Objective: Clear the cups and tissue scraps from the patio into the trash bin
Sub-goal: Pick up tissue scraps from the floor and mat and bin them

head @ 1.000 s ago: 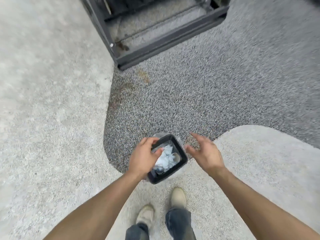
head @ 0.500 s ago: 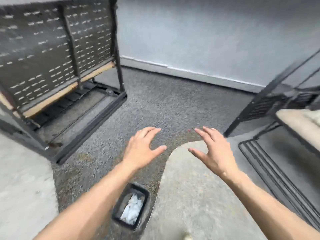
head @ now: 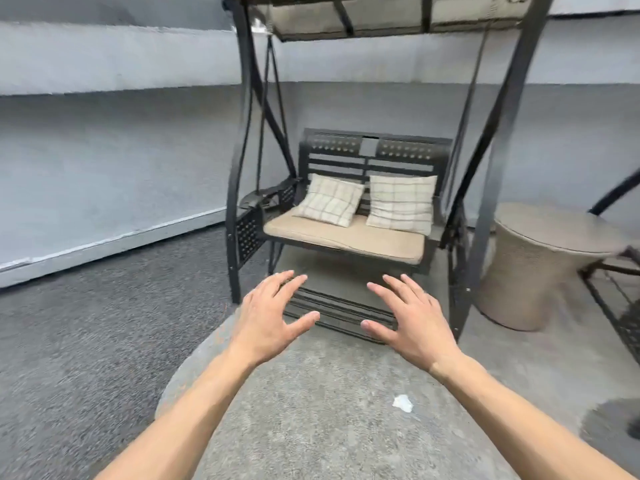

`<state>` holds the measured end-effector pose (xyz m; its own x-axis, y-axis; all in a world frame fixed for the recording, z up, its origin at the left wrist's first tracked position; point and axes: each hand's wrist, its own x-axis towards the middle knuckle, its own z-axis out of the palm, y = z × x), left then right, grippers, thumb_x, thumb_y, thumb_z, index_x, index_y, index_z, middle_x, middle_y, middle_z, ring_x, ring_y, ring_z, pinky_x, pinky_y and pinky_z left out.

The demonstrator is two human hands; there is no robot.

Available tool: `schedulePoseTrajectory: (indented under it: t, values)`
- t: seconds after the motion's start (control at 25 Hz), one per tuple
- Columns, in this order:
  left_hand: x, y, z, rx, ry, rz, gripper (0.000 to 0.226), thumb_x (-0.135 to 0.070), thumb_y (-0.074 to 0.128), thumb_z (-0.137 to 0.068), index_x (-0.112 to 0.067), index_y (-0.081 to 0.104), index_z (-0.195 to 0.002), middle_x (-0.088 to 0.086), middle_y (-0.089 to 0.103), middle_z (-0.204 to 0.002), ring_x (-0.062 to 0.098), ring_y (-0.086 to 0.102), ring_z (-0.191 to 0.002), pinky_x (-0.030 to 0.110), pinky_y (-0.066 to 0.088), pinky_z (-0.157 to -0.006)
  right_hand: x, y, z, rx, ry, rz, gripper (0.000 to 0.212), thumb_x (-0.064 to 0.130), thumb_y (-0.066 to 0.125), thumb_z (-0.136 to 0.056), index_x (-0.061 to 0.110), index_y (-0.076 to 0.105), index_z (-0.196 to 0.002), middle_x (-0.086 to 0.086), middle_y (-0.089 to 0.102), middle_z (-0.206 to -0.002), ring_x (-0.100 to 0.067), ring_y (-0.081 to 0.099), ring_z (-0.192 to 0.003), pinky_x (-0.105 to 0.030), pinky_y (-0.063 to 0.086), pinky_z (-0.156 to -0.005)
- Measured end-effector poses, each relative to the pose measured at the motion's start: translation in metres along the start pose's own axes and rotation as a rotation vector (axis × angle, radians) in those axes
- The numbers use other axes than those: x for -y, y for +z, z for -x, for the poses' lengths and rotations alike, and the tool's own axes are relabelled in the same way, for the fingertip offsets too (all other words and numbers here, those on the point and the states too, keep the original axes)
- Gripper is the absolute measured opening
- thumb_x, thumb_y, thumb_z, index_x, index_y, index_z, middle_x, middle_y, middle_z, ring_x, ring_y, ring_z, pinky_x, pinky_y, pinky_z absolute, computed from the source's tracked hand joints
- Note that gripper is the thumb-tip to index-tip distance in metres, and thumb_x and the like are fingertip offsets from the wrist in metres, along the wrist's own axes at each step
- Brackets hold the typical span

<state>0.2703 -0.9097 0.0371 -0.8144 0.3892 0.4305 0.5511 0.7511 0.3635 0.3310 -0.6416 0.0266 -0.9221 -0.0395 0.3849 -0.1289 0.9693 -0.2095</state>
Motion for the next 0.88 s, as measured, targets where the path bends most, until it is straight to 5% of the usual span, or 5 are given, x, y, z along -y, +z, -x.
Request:
schedulePoseTrajectory:
  t: [0.24, 0.44, 0.64, 0.88]
  values:
    - [-0.211, 0.138, -0.07, 0.121, 0.265, 0.207, 0.073, -0.075, 0.046, -0.077, -0.037, 0.042, -0.14, -0.01, 0.042, -0.147, 0.01, 0.035, -0.137, 0.042, 0.032, -0.112, -0.203, -0.102, 0.139, -0.058, 0.353, 0.165, 0.069, 0.074, 0.039, -0.081, 0.046, 0.026, -0.143, 0.009, 0.026, -0.155, -0.016, 0.011, -0.145, -0.039, 0.02, -0.112]
    - [-0.341, 0.222, -0.088, 0.243, 0.447, 0.263, 0.075, -0.076, 0.044, -0.078, -0.034, 0.043, -0.14, -0.006, 0.045, -0.145, 0.013, 0.038, -0.135, 0.043, 0.035, -0.11, -0.302, -0.159, 0.248, -0.105, 0.614, 0.221, 0.069, 0.073, 0.041, -0.08, 0.039, 0.036, -0.141, 0.005, 0.036, -0.15, -0.02, 0.023, -0.141, -0.044, 0.031, -0.109]
    - [-0.4, 0.274, -0.096, 0.332, 0.503, 0.293, 0.068, -0.067, 0.051, -0.082, -0.031, 0.046, -0.139, -0.002, 0.046, -0.146, 0.015, 0.038, -0.135, 0.042, 0.033, -0.112, -0.351, -0.17, 0.326, -0.126, 0.831, 0.22, 0.068, 0.072, 0.043, -0.08, 0.038, 0.04, -0.139, 0.005, 0.041, -0.146, -0.021, 0.029, -0.138, -0.046, 0.036, -0.106]
    - [-0.4, 0.311, -0.116, 0.358, 0.483, 0.245, 0.064, -0.062, 0.052, -0.084, -0.028, 0.047, -0.139, -0.002, 0.046, -0.145, 0.015, 0.038, -0.135, 0.04, 0.031, -0.111, -0.382, -0.146, 0.331, -0.068, 0.876, 0.18, 0.069, 0.073, 0.041, -0.08, 0.037, 0.038, -0.139, 0.006, 0.04, -0.146, -0.02, 0.03, -0.137, -0.048, 0.036, -0.105]
